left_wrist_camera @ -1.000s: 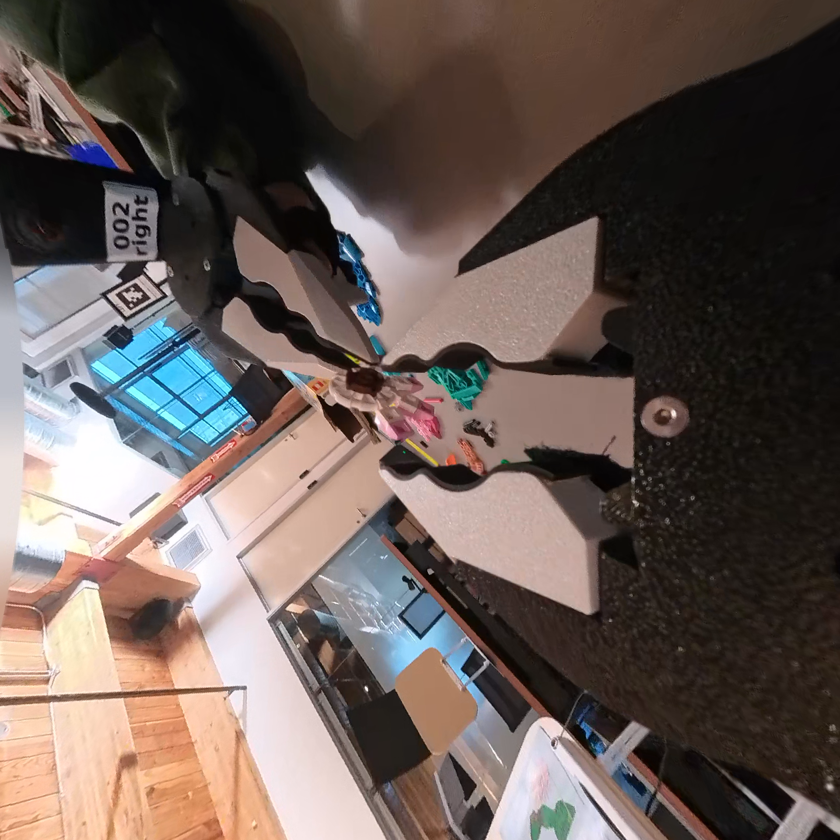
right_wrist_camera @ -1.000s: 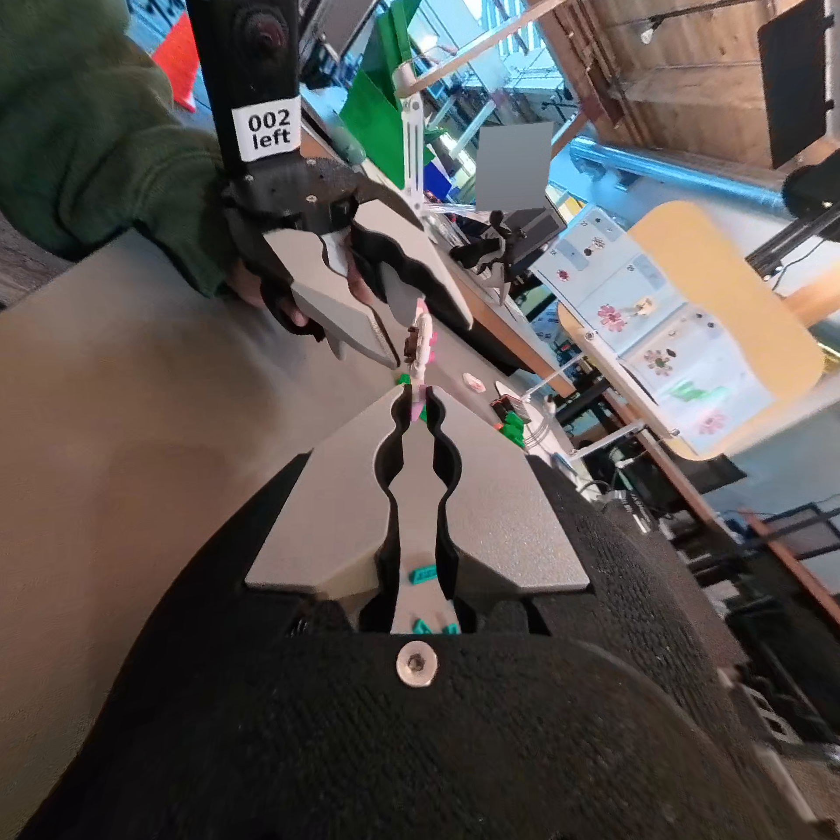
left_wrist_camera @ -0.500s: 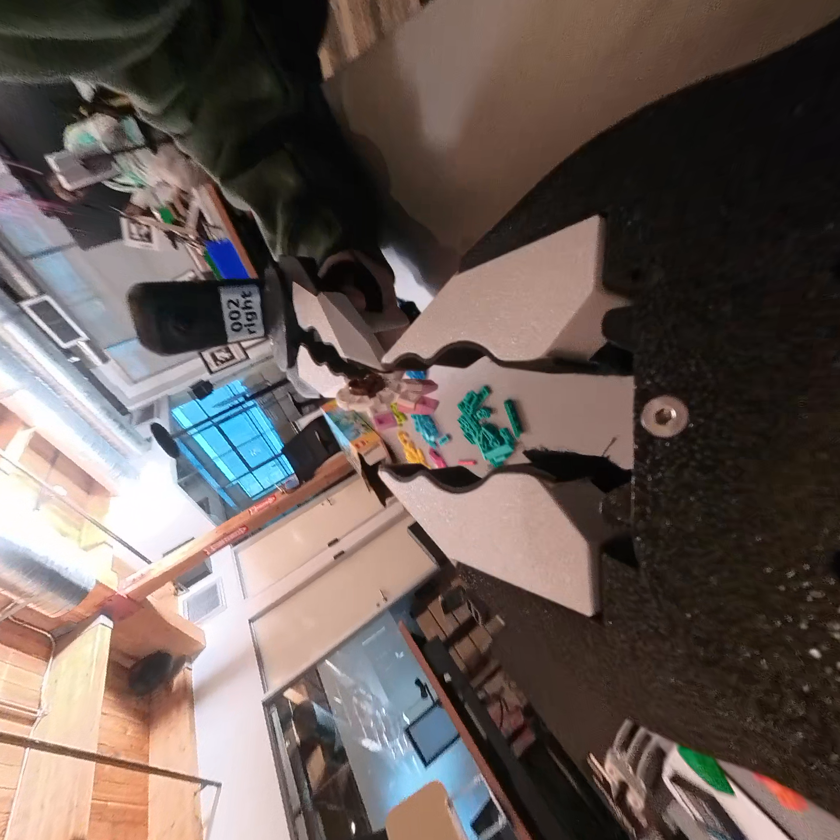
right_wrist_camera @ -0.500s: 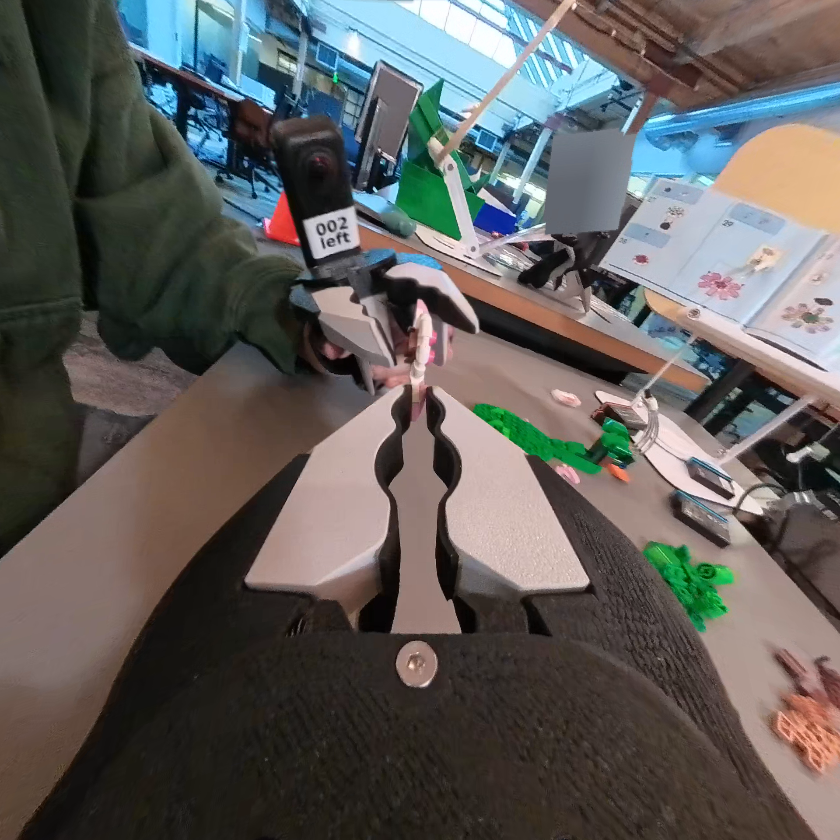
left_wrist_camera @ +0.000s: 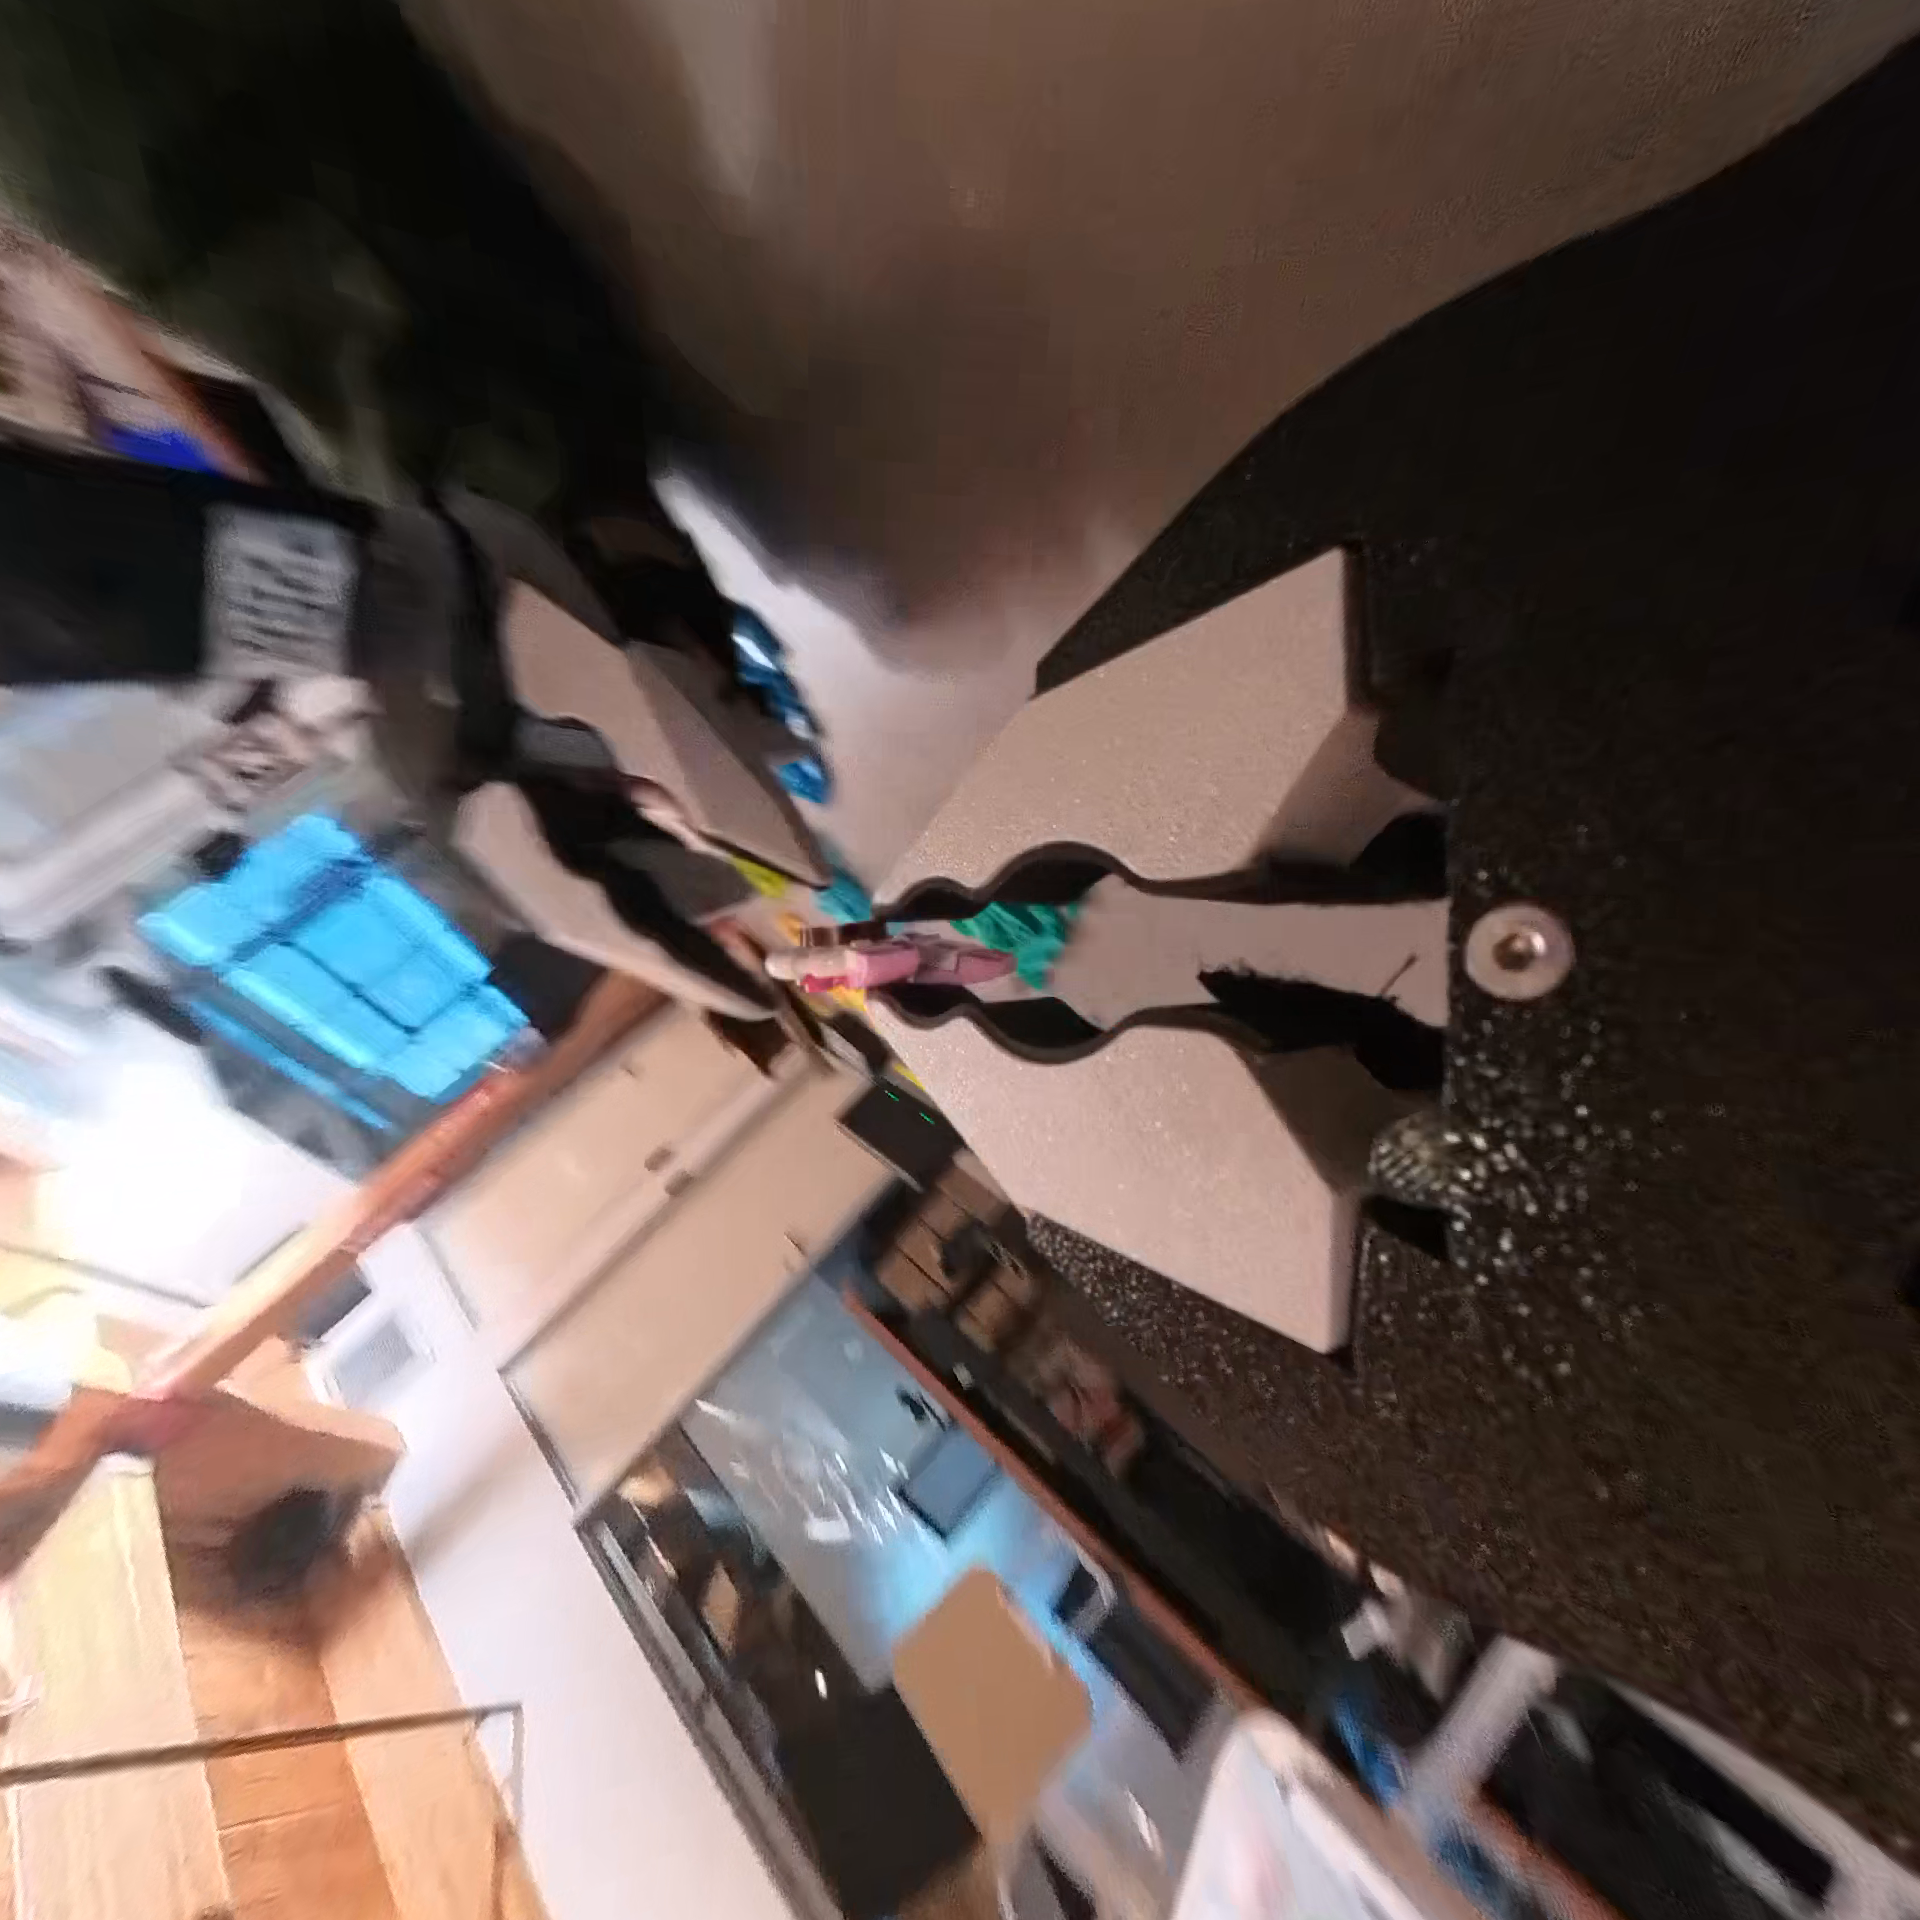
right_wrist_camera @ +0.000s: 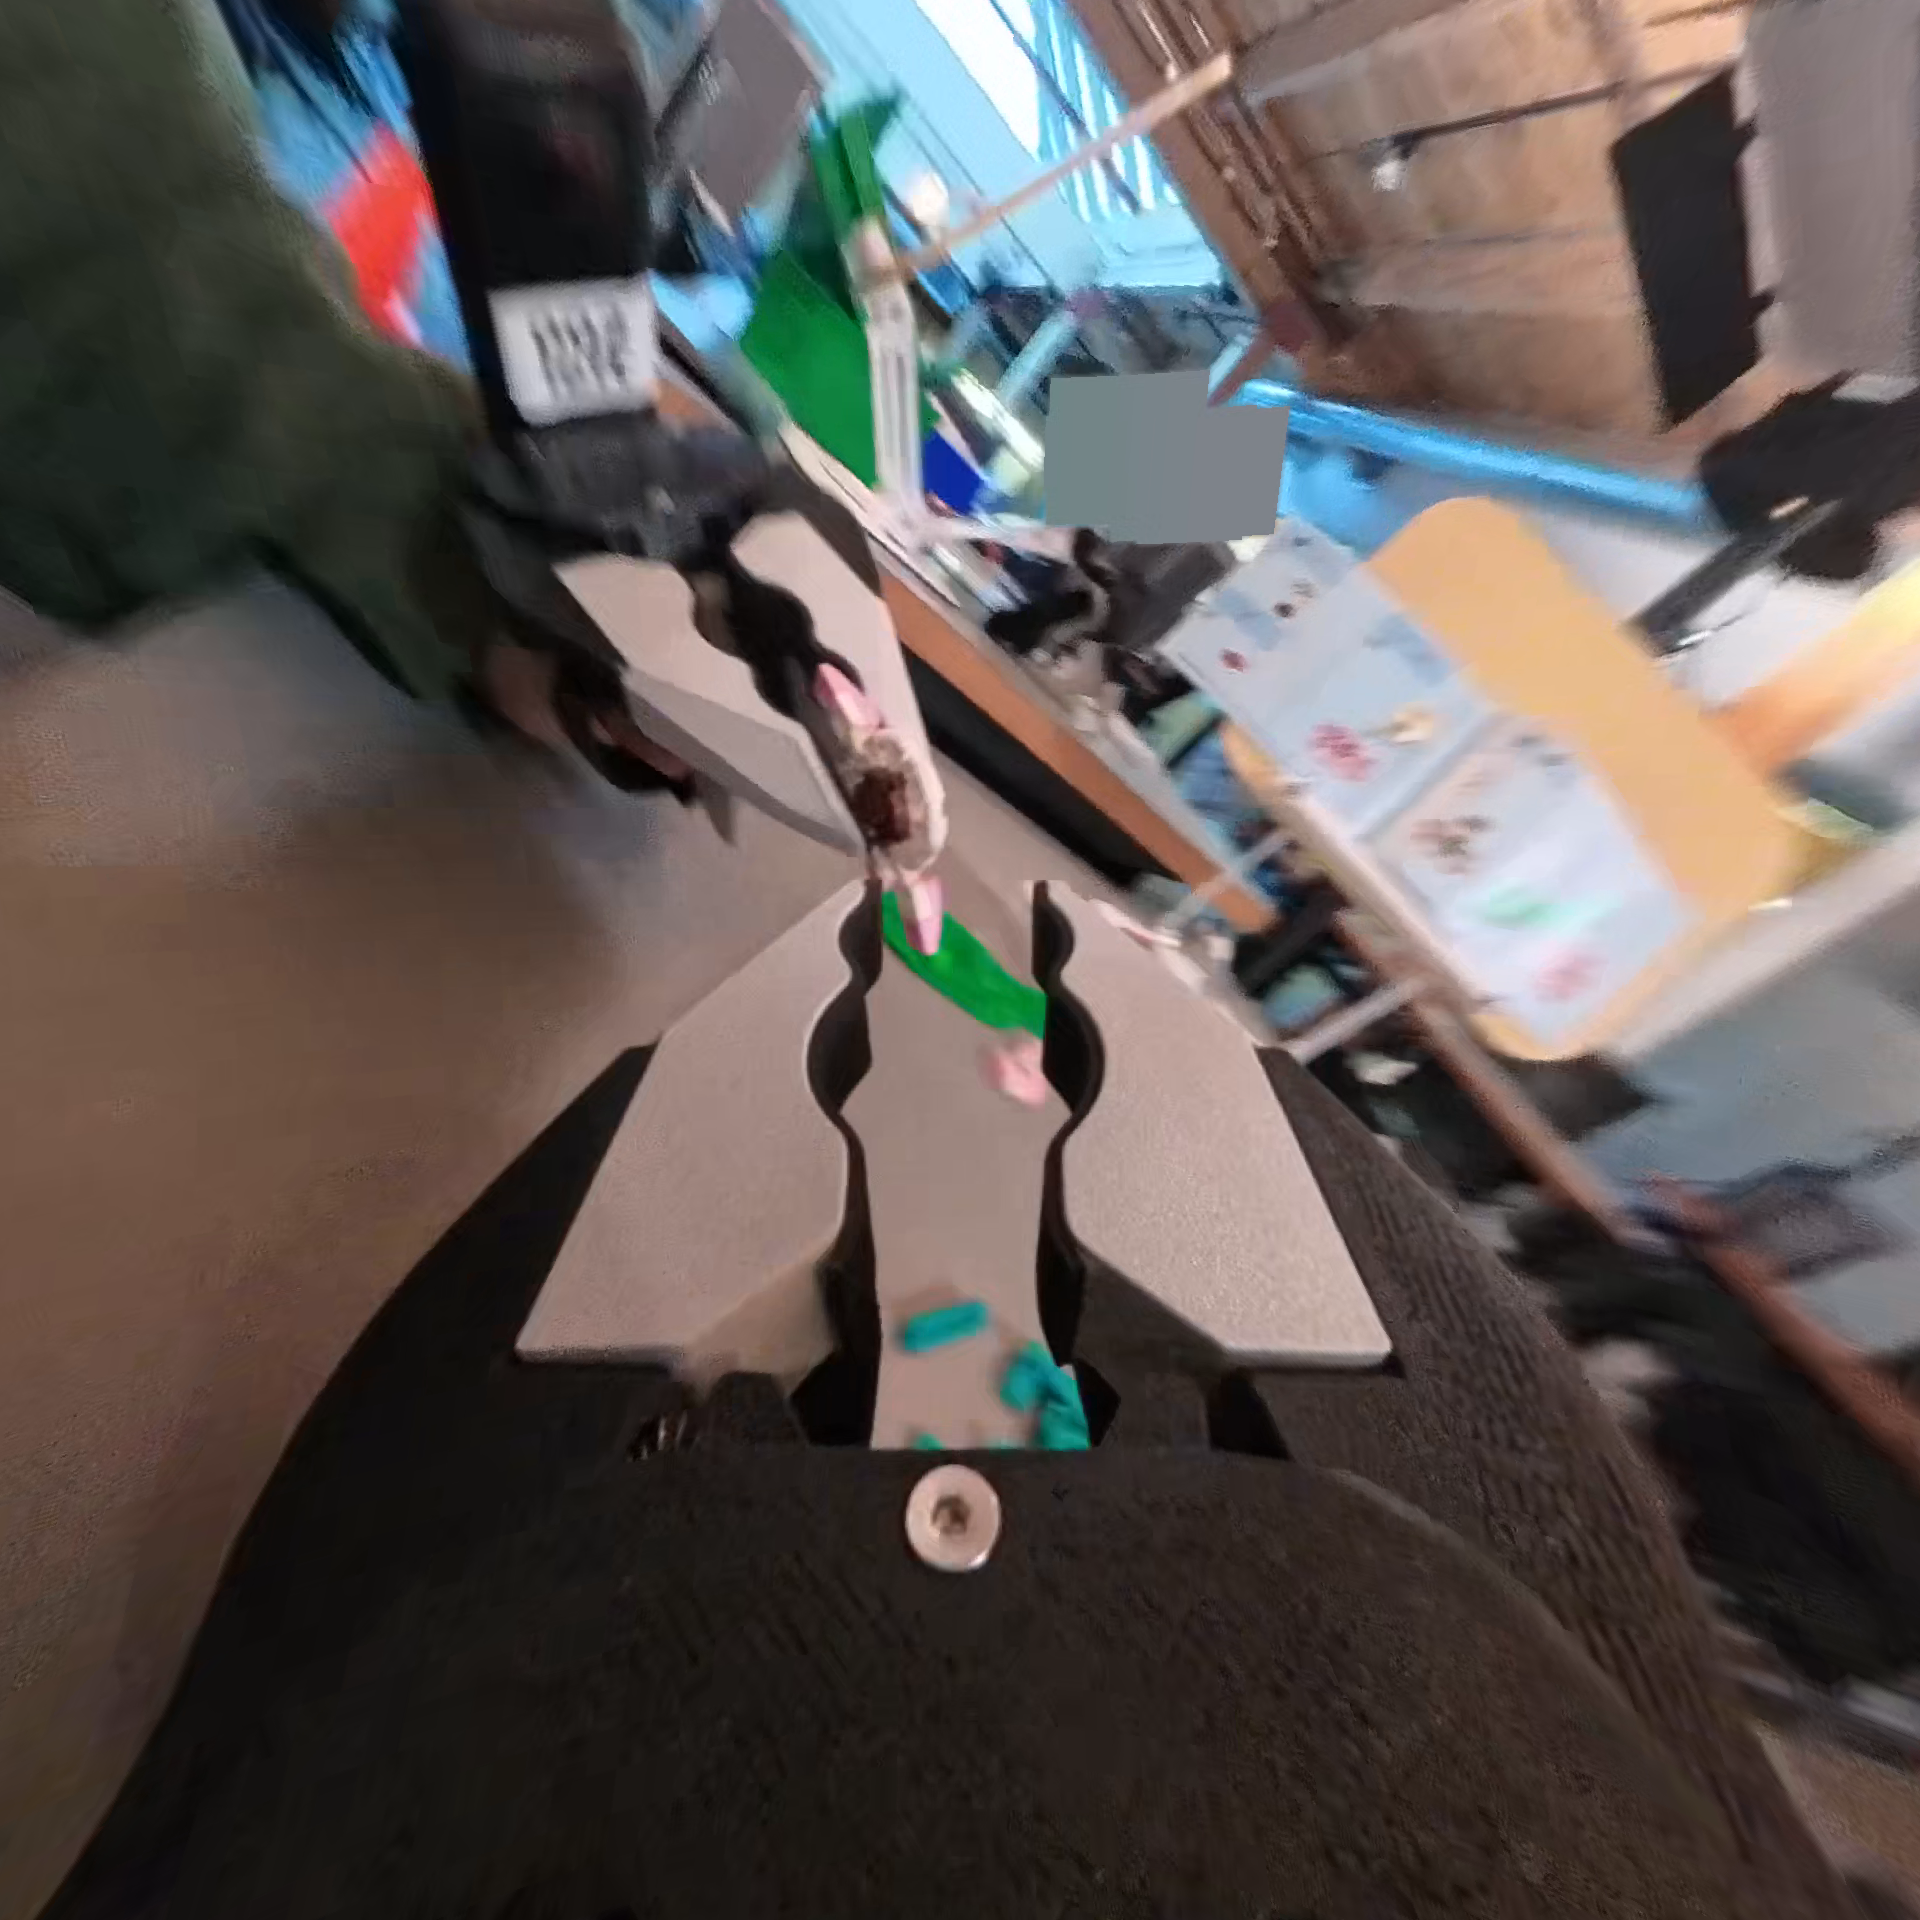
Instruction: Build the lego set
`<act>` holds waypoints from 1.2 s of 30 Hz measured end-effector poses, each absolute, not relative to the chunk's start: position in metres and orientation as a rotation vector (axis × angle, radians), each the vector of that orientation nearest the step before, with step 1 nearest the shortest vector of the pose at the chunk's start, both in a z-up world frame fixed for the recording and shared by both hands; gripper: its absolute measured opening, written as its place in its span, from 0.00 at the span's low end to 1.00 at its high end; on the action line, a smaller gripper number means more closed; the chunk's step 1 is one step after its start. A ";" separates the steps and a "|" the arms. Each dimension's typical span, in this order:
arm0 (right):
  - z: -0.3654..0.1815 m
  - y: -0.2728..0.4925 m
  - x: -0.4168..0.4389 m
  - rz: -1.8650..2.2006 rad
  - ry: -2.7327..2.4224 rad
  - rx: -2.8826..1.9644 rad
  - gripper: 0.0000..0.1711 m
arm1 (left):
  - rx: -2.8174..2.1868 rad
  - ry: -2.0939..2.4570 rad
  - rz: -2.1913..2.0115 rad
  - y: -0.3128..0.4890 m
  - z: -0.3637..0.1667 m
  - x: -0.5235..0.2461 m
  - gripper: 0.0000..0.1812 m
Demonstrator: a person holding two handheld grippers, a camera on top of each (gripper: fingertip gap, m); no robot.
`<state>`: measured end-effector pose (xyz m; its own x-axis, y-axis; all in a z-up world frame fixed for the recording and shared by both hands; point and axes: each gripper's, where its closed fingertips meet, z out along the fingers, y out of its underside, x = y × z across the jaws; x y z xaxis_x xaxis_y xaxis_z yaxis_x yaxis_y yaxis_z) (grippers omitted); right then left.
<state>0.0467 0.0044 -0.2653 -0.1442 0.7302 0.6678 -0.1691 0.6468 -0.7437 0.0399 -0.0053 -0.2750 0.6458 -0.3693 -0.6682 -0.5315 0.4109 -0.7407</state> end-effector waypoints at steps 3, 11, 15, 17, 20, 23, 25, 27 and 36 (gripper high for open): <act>-0.279 0.003 0.046 0.575 -1.584 -0.340 0.18 | -1.235 1.078 0.472 0.008 -0.301 0.037 0.05; -0.309 -0.001 0.044 0.349 -1.729 -0.205 0.15 | -1.262 1.221 0.623 0.013 -0.322 0.040 0.05; -0.318 0.001 0.043 0.304 -1.769 -0.190 0.14 | -1.263 1.231 0.601 0.011 -0.324 0.042 0.05; -0.319 0.001 0.043 0.294 -1.769 -0.182 0.08 | -1.251 1.241 0.596 0.009 -0.324 0.044 0.05; -0.309 -0.002 0.044 0.345 -1.722 -0.185 0.06 | -1.226 1.178 0.527 0.005 -0.312 0.046 0.06; -0.297 -0.011 0.051 0.543 -1.704 -0.226 0.06 | -1.141 1.084 0.275 -0.011 -0.289 0.056 0.11; -0.292 -0.013 0.054 0.651 -1.707 -0.266 0.06 | -1.119 1.059 0.172 -0.017 -0.283 0.059 0.13; -0.290 -0.017 0.056 0.739 -1.711 -0.273 0.06 | -1.132 1.039 0.146 -0.015 -0.282 0.057 0.15; -0.285 -0.027 0.060 0.888 -1.716 -0.289 0.06 | -1.107 1.073 0.052 -0.022 -0.283 0.065 0.10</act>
